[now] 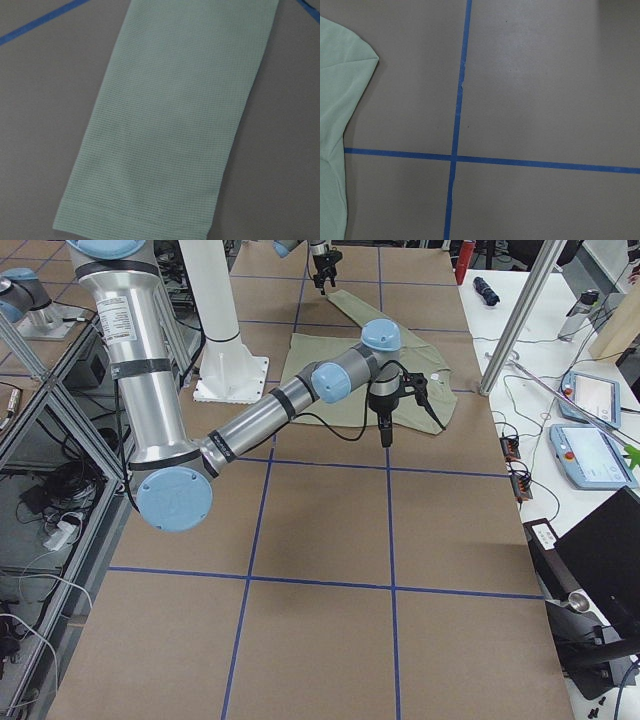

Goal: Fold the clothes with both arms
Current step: 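Release the sleeve and raise the right gripper while the left gripper grasps the other cuff, then fold the other sleeve across the shirt body with the left gripper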

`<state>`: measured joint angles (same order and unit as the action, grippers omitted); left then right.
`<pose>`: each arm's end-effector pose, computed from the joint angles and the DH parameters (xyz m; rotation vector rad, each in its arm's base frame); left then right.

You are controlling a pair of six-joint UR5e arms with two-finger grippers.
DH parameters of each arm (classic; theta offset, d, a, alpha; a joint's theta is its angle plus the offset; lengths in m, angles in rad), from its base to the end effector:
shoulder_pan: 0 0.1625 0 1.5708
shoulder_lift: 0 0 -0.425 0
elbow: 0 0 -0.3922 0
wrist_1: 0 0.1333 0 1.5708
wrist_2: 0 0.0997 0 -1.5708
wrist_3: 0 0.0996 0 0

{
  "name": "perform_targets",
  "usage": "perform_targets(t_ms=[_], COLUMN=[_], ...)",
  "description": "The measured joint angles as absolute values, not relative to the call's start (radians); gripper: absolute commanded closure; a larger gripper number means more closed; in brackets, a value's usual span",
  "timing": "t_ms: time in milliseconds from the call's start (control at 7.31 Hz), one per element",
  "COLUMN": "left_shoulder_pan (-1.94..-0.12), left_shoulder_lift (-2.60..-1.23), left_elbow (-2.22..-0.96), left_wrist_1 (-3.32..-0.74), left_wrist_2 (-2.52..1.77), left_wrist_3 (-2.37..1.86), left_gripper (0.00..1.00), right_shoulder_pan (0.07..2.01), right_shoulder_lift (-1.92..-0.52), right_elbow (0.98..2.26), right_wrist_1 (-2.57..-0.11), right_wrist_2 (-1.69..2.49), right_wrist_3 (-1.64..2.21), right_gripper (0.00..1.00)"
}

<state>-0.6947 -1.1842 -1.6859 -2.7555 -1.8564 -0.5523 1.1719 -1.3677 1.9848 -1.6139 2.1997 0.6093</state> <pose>0.2047 -0.3076 0.6408 0.5153 0.8007 0.4295 -0.1382 -0.5202 0.3653 0.1902 -0.8021 0.0179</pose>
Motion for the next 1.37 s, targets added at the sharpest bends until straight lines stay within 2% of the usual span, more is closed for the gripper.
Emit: perform_targets(t_ms=[137, 273, 547, 684, 957, 1367], left_shoulder_pan=[-0.684, -0.68, -0.679, -0.678, -0.678, -0.68], left_shoulder_lift=[-1.184, -1.184, -1.186, -1.186, -1.187, -1.195], left_elbow=[-1.682, -1.68, -1.679, -1.678, -1.678, -1.681], left_wrist_1=[-2.755, -2.754, -2.752, -2.752, -2.752, -2.755], left_wrist_2=[-1.846, -1.841, -1.84, -1.839, -1.839, -1.841], left_wrist_3=[-0.553, -0.553, -0.554, -0.554, -0.554, -0.555], left_gripper=[0.56, 0.63, 0.63, 0.68, 1.0, 1.0], right_shoulder_pan=[1.172, 1.172, 1.172, 1.172, 1.172, 1.171], right_shoulder_lift=[-1.368, -1.367, -1.367, -1.367, -1.367, -1.367], right_elbow=[1.985, 1.984, 1.983, 1.983, 1.982, 1.982], right_wrist_1=[-1.614, -1.614, -1.614, -1.614, -1.614, -1.614], right_wrist_2=[2.2, 2.2, 2.2, 2.2, 2.2, 2.2], right_wrist_3=[0.61, 0.61, 0.61, 0.611, 0.612, 0.613], right_gripper=[0.0, 0.0, 0.0, 0.0, 0.0, 0.0])
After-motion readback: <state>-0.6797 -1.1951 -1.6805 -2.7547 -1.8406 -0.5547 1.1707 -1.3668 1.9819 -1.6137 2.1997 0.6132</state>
